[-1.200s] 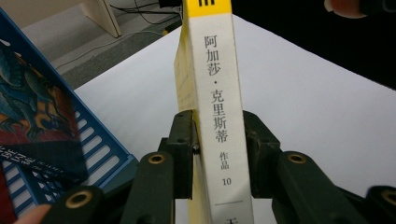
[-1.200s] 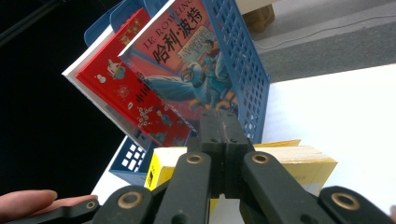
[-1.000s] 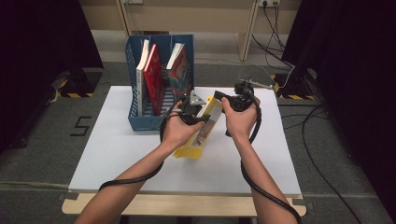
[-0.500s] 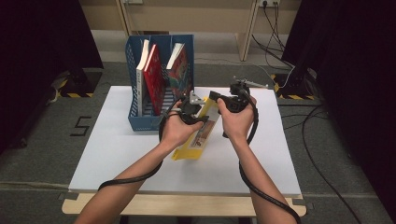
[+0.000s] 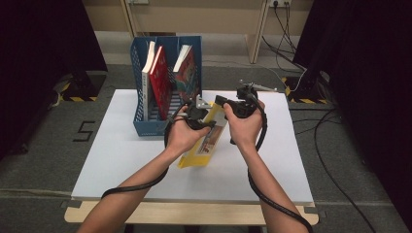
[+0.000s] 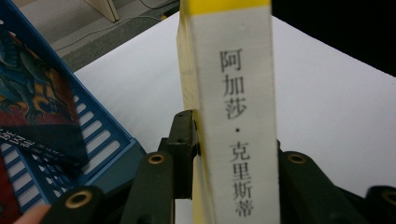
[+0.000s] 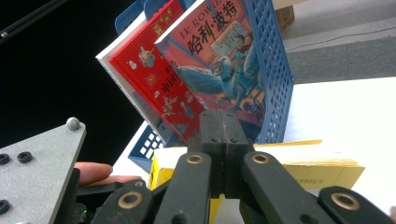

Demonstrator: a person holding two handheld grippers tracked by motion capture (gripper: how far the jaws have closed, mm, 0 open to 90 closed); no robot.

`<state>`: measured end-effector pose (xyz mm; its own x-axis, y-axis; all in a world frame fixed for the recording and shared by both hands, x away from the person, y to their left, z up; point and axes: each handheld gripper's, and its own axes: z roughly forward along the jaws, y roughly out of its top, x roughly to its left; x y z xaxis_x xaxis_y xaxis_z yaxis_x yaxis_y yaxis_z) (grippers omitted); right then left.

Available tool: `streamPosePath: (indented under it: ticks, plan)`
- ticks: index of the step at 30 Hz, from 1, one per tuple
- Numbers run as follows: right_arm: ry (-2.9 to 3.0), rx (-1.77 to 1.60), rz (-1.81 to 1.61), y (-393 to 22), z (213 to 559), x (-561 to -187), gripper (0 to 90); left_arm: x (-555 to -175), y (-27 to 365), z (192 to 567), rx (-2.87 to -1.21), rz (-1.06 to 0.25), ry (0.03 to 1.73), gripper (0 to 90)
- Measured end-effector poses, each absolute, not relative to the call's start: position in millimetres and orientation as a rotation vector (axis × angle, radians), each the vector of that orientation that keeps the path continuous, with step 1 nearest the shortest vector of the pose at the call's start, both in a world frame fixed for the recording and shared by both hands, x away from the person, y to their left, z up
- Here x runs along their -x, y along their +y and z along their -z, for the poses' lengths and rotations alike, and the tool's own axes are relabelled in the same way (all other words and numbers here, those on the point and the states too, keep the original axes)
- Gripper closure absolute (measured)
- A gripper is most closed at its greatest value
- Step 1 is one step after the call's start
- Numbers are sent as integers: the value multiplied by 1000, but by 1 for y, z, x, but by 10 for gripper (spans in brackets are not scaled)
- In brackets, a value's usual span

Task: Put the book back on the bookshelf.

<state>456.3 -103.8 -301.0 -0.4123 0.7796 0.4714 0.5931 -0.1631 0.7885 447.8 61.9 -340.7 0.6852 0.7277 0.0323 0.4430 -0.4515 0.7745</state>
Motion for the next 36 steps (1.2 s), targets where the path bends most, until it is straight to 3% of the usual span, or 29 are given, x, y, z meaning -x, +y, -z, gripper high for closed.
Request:
streamPosePath:
  ticks: [18,22,30,36]
  plan:
    - [1914,-1587,-1616,-103,301,-456,900,-447,62,342,-2104,-472,904,733]
    - [1900,-1595,-1657,-107,302,-455,850,-446,65,343,-2086,-456,907,751]
    - [1751,-1640,-1676,-139,305,-451,785,-443,73,343,-2056,-429,905,753]
    - [1727,-1755,-1613,-163,332,-454,778,-442,81,343,-2030,-426,905,753]
